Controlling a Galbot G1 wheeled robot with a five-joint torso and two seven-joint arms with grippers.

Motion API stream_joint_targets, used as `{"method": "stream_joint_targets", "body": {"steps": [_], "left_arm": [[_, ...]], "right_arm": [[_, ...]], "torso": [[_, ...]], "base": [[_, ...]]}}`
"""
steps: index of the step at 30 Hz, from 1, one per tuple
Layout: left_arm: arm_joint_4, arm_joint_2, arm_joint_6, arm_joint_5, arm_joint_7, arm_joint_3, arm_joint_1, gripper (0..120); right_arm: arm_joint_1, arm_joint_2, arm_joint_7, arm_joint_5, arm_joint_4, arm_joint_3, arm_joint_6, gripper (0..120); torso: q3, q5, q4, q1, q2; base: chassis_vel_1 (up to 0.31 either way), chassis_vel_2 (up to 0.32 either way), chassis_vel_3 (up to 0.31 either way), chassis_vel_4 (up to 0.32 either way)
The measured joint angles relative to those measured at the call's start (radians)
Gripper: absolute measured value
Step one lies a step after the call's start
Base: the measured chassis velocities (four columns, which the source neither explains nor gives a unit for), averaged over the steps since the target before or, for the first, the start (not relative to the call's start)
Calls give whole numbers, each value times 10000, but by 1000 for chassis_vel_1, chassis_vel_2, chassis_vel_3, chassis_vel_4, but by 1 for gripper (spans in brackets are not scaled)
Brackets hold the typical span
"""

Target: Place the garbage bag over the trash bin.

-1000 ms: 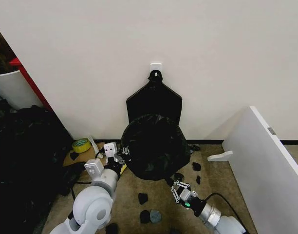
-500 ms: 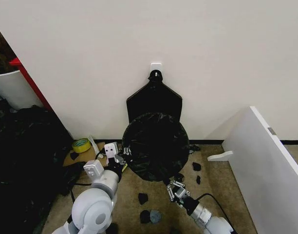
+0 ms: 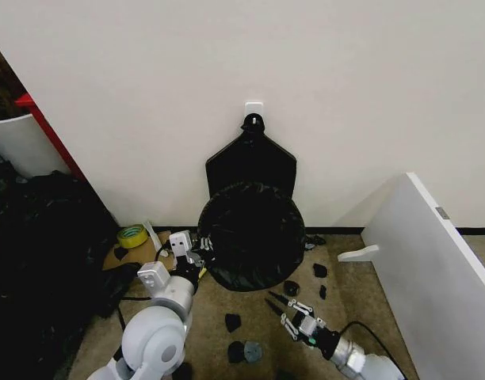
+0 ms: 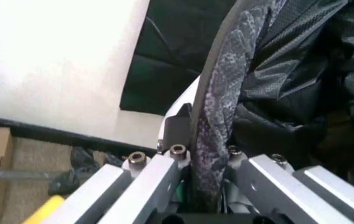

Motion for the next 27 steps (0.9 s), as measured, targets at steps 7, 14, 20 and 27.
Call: {"method": "stream_joint_targets", "body": {"steps": [7,14,20,27], "left_arm": [[904,63,-1139,1493,527,201,93,0],[1322,-103,-2056,2796,896,371,239,0],[1699,-256,-3066,3911,1259,465,407,0],[2043,-340,-3756,4728,1506,510,500,0]], "right_arm": [[-471,-326,-2371,3305,2174,979,-1116,57],[-906,-322,2166,2277,4145,106,-2565,48],[-648,-285,8047,1016,5294,-1787,-5769,23],[439,-214,10342,2479,5529,-2612,-8468,0]], "torso": [[0,-1,2,0,0],[0,-2,0,0,0],[0,-2,0,0,0],[0,-1,0,0,0]], "base": [[0,0,0,0],[0,0,0,0],[0,0,0,0],[0,0,0,0]]}}
